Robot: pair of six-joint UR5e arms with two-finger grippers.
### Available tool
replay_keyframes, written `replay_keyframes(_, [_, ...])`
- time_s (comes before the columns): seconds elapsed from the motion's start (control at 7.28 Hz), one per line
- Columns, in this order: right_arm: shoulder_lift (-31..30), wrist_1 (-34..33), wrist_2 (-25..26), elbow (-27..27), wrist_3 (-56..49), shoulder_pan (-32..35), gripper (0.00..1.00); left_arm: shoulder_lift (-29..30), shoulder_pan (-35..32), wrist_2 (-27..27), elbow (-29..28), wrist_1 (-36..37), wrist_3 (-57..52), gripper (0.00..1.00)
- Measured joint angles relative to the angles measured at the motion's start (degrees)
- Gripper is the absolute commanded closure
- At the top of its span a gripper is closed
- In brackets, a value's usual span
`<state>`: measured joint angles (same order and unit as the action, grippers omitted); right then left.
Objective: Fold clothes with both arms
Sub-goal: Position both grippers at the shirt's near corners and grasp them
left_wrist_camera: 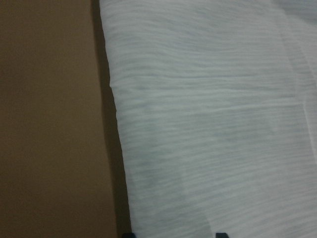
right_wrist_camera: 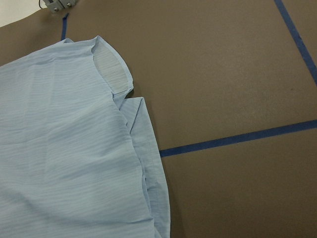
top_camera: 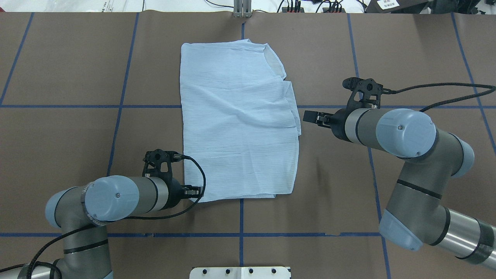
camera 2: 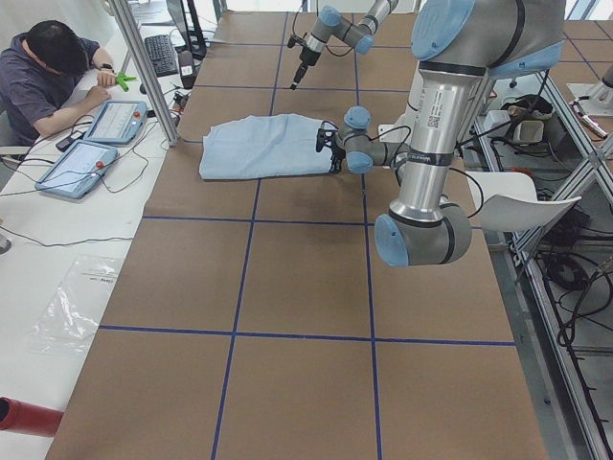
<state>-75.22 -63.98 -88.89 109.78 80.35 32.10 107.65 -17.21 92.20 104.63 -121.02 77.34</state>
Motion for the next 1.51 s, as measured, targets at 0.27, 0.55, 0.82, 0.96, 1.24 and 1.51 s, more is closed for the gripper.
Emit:
replay_keyframes(0.27, [0.1,0.0,0.0,0.0,0.0,-0.1,0.00,-0.1,0.1,0.0,0.0,0.0,0.0,0.48])
replay_keyframes(0.55, [0.1,0.0,0.0,0.0,0.1,-0.3,0.00,-0.2,0.3,-0.2,0.0,0.0,0.0,0.94])
replay_keyframes(0.82, [0.1,0.0,0.0,-0.1,0.1,-0.6,0.00,-0.2,1.1,-1.3,0.0,0.1,2.6,1.00])
replay_keyframes(0.96, [0.2,-0.1,0.2,0.0,0.9,-0.9,0.00,-0.2,1.8,-2.6,0.1,0.1,3.9,1.00])
replay_keyframes(1.24, [1.7,-0.9,2.0,0.2,7.9,-3.2,0.02,-0.2,2.3,-3.4,0.7,0.1,4.7,1.00])
replay_keyframes(1.51, [5.7,-6.4,5.9,0.1,20.2,-8.0,0.08,-0.2,2.3,-3.5,1.0,0.1,4.8,1.00])
